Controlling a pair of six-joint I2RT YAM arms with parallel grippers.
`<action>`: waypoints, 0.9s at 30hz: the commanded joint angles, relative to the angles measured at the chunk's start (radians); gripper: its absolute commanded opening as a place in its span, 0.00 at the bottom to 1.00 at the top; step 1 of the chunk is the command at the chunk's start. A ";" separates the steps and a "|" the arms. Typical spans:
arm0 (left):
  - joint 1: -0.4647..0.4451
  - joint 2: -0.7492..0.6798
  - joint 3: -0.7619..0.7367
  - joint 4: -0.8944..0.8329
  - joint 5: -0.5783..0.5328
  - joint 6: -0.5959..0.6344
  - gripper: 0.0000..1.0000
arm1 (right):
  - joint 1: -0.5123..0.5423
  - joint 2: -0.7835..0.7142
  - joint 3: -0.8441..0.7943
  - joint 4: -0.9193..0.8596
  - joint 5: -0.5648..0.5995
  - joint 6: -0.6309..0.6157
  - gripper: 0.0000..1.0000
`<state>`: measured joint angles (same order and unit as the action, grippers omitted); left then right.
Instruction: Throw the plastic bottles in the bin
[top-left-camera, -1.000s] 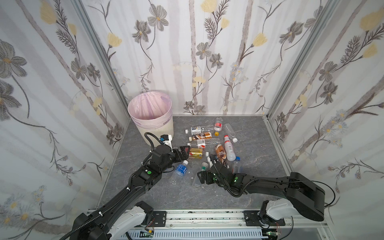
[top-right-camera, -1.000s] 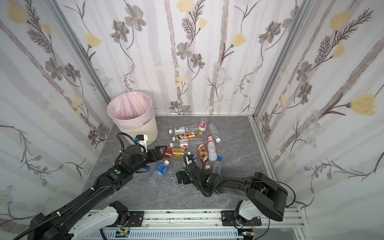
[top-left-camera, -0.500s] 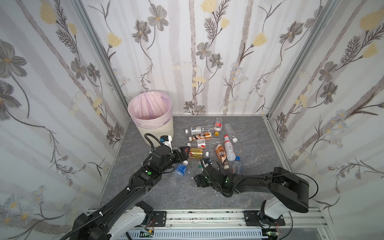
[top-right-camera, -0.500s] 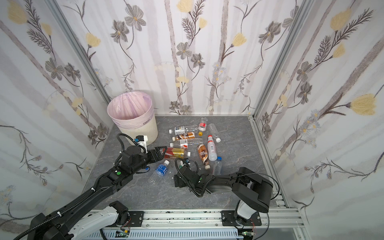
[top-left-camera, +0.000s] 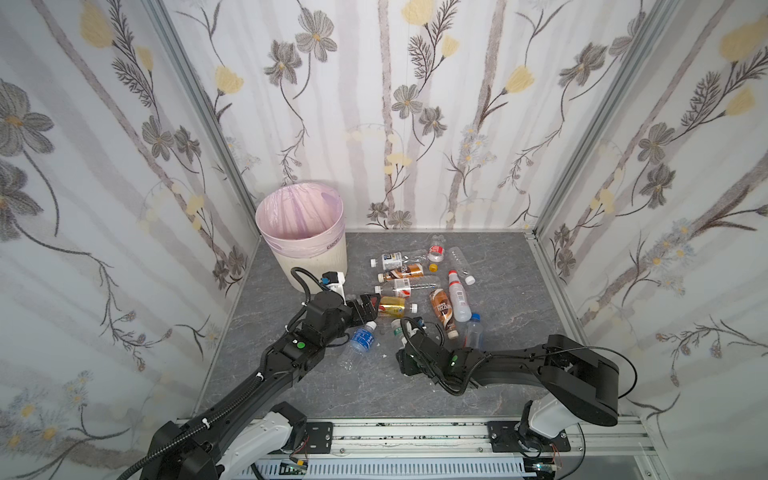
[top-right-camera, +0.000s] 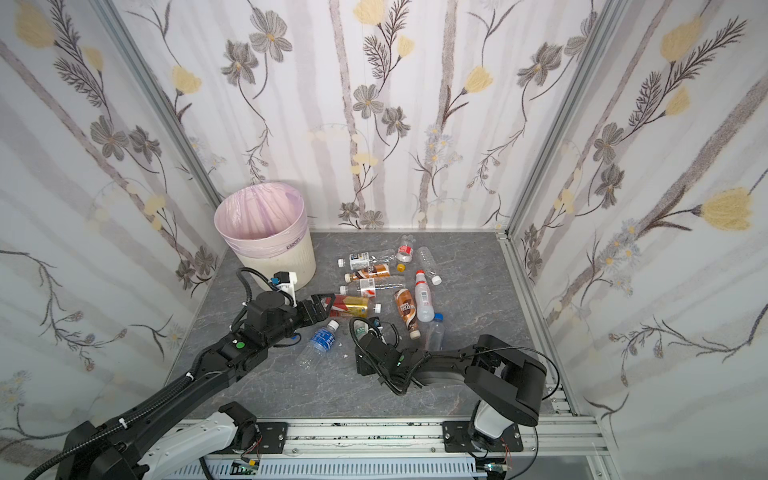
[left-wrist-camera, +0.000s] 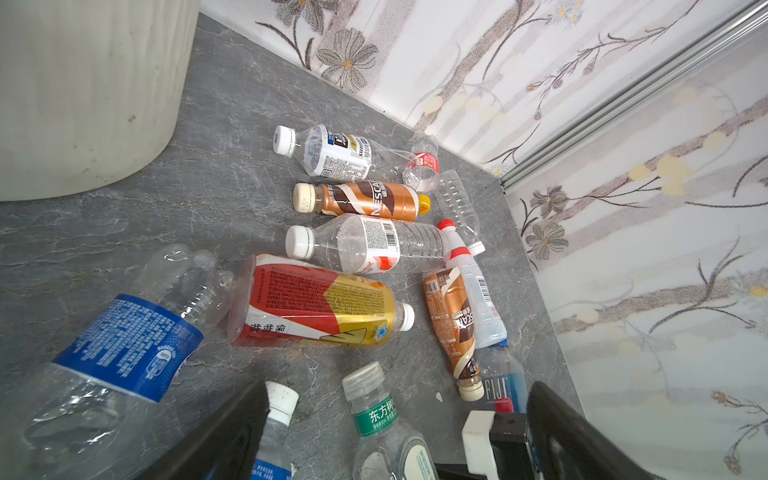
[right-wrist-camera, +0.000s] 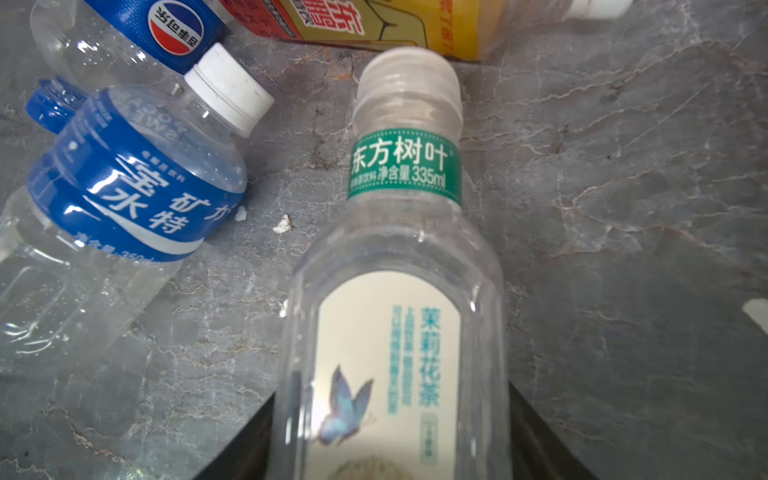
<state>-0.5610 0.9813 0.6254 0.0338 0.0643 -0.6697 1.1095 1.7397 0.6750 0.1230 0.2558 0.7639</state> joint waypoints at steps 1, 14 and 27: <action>0.001 0.011 0.016 0.038 0.013 -0.018 1.00 | -0.003 -0.013 0.008 -0.008 0.037 -0.024 0.65; 0.001 0.050 0.040 0.041 0.027 -0.031 1.00 | -0.050 -0.046 -0.006 -0.002 0.028 -0.087 0.60; -0.002 0.117 0.085 0.047 0.050 -0.034 1.00 | -0.088 -0.192 -0.033 -0.064 0.051 -0.147 0.60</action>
<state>-0.5629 1.0874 0.6930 0.0551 0.1020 -0.6914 1.0294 1.5833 0.6422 0.0715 0.2760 0.6415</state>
